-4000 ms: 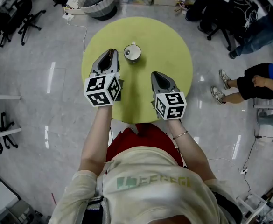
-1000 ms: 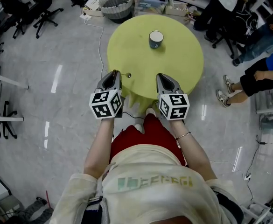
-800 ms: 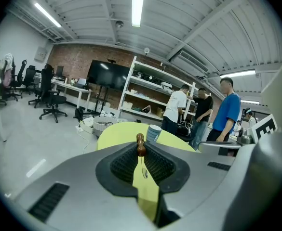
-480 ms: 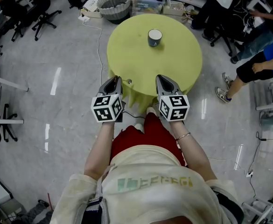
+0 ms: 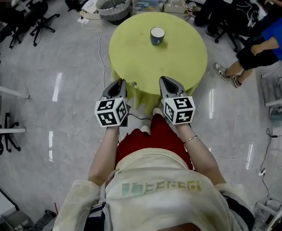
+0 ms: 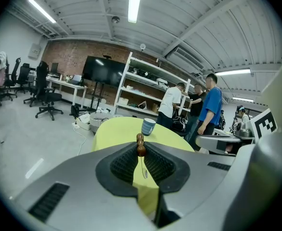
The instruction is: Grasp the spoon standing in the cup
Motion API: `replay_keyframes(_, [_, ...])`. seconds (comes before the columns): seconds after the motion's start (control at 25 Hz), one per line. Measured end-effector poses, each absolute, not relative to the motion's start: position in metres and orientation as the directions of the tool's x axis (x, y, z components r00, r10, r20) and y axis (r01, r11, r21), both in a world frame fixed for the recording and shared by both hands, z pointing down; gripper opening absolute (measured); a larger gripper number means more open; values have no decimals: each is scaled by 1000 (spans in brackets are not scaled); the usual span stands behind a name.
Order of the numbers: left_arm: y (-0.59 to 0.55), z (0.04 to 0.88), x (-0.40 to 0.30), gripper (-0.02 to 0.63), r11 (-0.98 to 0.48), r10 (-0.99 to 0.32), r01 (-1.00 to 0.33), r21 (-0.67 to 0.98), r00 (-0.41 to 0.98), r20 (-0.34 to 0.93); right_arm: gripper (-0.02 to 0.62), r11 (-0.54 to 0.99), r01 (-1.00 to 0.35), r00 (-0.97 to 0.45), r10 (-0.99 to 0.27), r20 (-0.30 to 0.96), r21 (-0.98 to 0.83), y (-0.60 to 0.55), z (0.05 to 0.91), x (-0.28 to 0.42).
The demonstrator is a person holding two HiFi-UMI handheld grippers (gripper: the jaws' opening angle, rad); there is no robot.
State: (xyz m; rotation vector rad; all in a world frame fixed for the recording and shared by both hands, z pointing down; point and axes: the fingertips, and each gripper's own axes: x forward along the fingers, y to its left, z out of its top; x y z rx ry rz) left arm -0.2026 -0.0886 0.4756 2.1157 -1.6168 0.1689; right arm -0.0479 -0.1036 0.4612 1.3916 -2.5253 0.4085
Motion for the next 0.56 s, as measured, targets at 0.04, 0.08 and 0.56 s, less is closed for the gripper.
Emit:
replay_keyframes(0.04, [-88, 476, -203, 51, -197, -878, -936, 290, 300, 372, 37, 509, -851, -522, -787, 329, -131, -102, 460, -48])
replay_keyframes(0.08, [-86, 476, -202, 51, -199, -878, -935, 292, 303, 372, 37, 508, -852, -520, -788, 329, -131, -101, 460, -47])
replay_keyframes(0.56, [-90, 473, -201, 51, -205, -869, -927, 314, 320, 378, 37, 487, -863, -503, -795, 339, -136, -105, 454, -42])
